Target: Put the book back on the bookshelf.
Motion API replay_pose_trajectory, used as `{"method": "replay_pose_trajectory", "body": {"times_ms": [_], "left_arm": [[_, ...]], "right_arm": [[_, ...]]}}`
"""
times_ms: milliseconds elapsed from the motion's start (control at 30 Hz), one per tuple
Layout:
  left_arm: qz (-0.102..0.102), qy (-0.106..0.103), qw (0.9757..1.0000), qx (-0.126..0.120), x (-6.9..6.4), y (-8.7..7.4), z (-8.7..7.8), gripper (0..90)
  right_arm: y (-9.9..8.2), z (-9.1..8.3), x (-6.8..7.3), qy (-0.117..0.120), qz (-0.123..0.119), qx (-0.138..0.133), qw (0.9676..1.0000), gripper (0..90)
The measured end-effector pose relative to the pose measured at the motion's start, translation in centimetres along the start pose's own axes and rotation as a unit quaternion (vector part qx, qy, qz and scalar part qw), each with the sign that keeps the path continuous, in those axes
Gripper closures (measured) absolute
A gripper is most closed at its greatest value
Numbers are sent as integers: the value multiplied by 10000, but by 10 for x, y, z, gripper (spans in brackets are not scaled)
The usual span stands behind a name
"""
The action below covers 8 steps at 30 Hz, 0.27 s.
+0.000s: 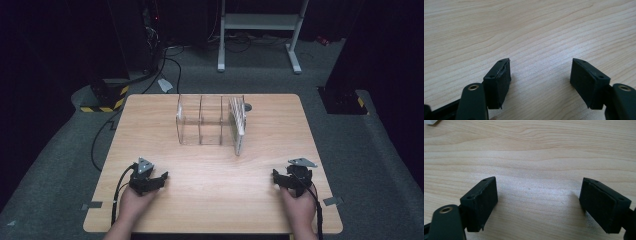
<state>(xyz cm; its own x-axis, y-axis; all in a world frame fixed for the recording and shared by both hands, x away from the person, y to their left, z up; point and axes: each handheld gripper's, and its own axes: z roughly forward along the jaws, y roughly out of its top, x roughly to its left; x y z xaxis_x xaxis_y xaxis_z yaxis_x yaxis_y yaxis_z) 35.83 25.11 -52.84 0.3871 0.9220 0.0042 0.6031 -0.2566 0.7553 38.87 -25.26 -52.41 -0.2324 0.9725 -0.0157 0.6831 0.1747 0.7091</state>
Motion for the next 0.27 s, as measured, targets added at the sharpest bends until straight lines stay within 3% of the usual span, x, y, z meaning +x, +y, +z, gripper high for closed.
{"method": "replay_pose_trajectory", "body": {"times_ms": [267], "left_arm": [[39,-9,10000,2,0,0,0,328]], "right_arm": [[0,0,0,7,0,-1,10000,150]]}}
